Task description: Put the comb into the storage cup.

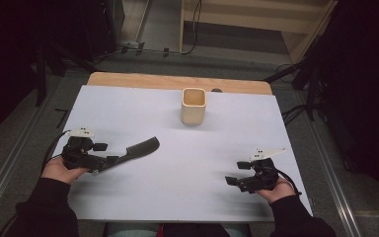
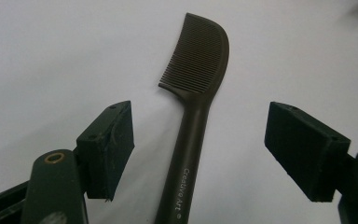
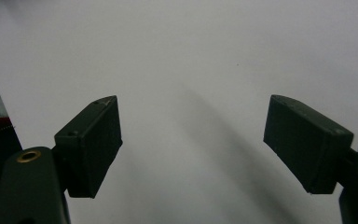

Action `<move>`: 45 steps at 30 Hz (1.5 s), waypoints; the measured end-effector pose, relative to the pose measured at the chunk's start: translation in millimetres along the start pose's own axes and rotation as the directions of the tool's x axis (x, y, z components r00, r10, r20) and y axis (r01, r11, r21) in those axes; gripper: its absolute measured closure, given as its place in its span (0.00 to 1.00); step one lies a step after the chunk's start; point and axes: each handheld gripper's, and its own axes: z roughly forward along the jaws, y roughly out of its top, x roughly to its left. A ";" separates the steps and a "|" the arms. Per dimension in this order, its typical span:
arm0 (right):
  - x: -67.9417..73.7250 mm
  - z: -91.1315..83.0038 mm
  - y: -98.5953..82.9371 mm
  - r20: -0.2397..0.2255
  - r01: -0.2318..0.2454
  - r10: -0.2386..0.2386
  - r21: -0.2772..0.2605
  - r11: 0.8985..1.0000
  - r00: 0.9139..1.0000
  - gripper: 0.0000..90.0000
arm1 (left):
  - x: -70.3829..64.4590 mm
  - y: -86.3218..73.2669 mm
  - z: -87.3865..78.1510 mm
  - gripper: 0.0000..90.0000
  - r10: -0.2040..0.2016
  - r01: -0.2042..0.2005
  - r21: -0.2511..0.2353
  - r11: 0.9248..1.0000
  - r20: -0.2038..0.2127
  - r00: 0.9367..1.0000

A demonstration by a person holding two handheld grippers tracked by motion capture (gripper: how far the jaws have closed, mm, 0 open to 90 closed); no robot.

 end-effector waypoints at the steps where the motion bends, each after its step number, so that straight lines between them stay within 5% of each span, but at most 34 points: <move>1: 0.1 0.0 0.0 0.001 0.000 0.000 0.000 1.000 1.000 0.19 | -0.1 -0.3 0.0 0.27 0.005 -0.005 0.002 1.000 0.000 1.000; 5: 0.2 0.0 -0.1 0.000 0.002 -0.002 0.000 1.000 1.000 0.19 | -0.6 -2.5 0.4 0.28 0.040 -0.040 0.016 0.999 -0.001 0.999; 30: 1.0 7.2 7.9 -0.021 0.024 -0.024 0.013 1.000 1.000 0.19 | -1.5 -20.8 2.8 0.32 0.099 -0.089 0.121 0.989 -0.079 0.992; 36: 0.8 8.1 8.3 -0.024 0.031 -0.030 0.012 0.999 0.999 0.19 | -5.4 -22.7 9.7 0.34 0.150 -0.132 0.168 0.977 -0.095 0.984; 40: 0.9 8.0 8.2 -0.024 0.031 -0.031 0.013 0.999 0.999 0.19 | -8.0 -26.1 15.1 0.37 0.219 -0.189 0.220 0.957 -0.122 0.968; 45: 1.0 8.3 8.2 -0.023 0.029 -0.029 0.015 0.999 0.999 0.19 | -9.9 -26.4 16.4 0.38 0.236 -0.201 0.229 0.952 -0.134 0.962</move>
